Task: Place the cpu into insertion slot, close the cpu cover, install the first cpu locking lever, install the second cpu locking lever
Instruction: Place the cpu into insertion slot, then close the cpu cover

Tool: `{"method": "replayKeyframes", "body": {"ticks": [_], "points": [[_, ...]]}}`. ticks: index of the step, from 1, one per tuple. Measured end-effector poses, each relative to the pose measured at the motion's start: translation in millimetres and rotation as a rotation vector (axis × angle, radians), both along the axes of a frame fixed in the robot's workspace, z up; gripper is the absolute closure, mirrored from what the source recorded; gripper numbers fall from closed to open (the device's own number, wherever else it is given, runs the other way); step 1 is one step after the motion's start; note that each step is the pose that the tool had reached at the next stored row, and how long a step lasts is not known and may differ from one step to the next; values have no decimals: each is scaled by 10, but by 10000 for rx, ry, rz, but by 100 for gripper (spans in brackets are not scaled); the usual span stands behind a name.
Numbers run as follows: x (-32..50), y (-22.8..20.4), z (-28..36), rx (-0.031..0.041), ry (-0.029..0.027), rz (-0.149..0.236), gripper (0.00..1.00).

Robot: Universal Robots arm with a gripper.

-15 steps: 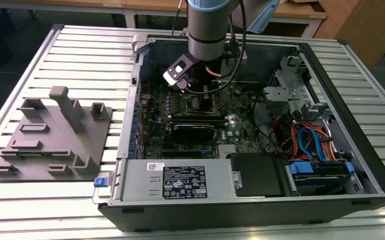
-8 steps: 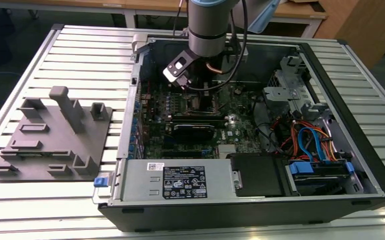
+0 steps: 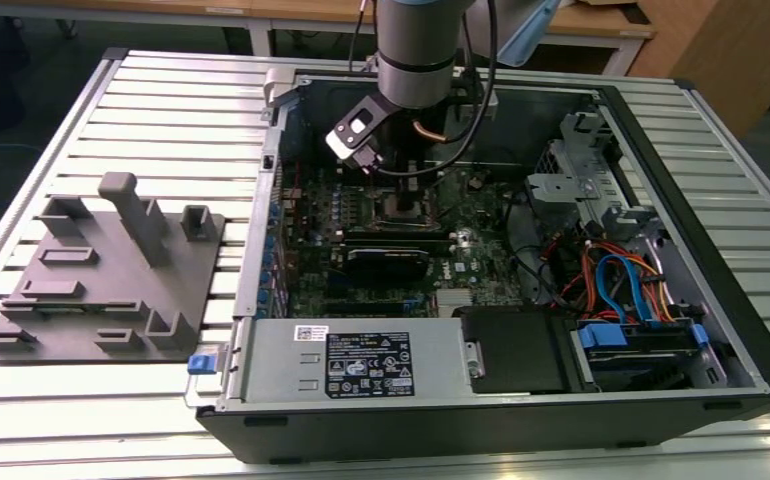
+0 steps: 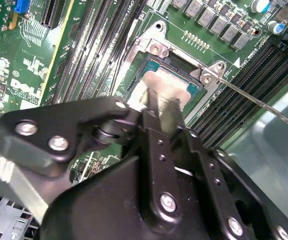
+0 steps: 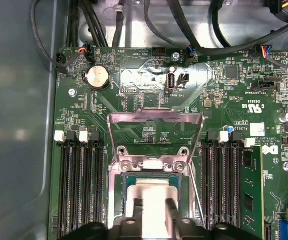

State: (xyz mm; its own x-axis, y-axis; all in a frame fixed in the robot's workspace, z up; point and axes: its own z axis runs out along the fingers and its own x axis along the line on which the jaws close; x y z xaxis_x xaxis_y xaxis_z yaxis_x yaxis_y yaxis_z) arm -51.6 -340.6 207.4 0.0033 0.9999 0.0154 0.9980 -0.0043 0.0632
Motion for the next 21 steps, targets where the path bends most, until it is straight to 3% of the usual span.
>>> {"method": "replayKeyframes", "body": {"ticks": [1,3,6,21], "points": [[0,0,0,0,1,0,71],[0,0,0,-1,3,0,82],[0,0,0,-1,6,0,90],[0,0,0,0,36,0,90]]}}
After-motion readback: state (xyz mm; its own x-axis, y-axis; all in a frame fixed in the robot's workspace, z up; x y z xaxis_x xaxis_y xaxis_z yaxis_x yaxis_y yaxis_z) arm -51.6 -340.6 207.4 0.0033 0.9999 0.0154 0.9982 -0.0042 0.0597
